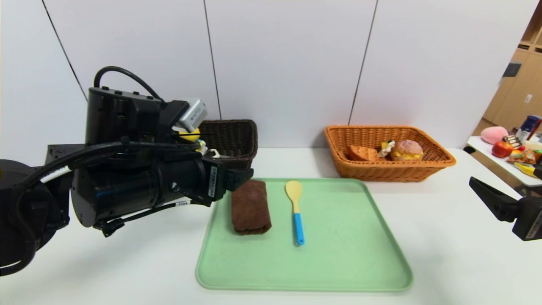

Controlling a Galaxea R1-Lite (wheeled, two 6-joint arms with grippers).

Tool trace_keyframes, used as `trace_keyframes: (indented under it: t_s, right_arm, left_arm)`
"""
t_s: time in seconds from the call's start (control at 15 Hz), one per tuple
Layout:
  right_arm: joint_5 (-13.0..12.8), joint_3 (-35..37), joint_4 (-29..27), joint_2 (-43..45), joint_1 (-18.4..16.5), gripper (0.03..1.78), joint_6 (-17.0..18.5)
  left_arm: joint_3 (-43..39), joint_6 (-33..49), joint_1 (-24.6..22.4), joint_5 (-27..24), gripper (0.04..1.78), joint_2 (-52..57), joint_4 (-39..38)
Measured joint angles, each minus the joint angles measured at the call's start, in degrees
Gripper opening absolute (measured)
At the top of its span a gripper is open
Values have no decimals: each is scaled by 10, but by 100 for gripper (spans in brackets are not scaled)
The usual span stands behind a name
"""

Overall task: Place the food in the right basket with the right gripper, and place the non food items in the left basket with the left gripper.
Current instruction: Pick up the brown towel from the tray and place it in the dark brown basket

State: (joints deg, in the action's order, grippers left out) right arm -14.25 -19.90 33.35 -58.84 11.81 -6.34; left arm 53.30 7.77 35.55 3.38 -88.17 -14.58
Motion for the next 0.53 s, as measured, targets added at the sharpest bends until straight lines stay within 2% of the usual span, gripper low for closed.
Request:
trace_keyframes:
  t_s: [0.13, 0.27, 0.53]
  right_arm:
    - [0, 3, 0, 2, 0, 170, 0]
    - [-2, 5, 0, 3, 0, 170, -1]
    - [-1, 13, 1, 8, 0, 170, -1]
  left_arm:
    - [25, -2, 27, 67, 167, -19, 28]
    - [71, 1, 43, 115, 167, -42, 101]
    - [178, 37, 58, 123, 169, -89, 286]
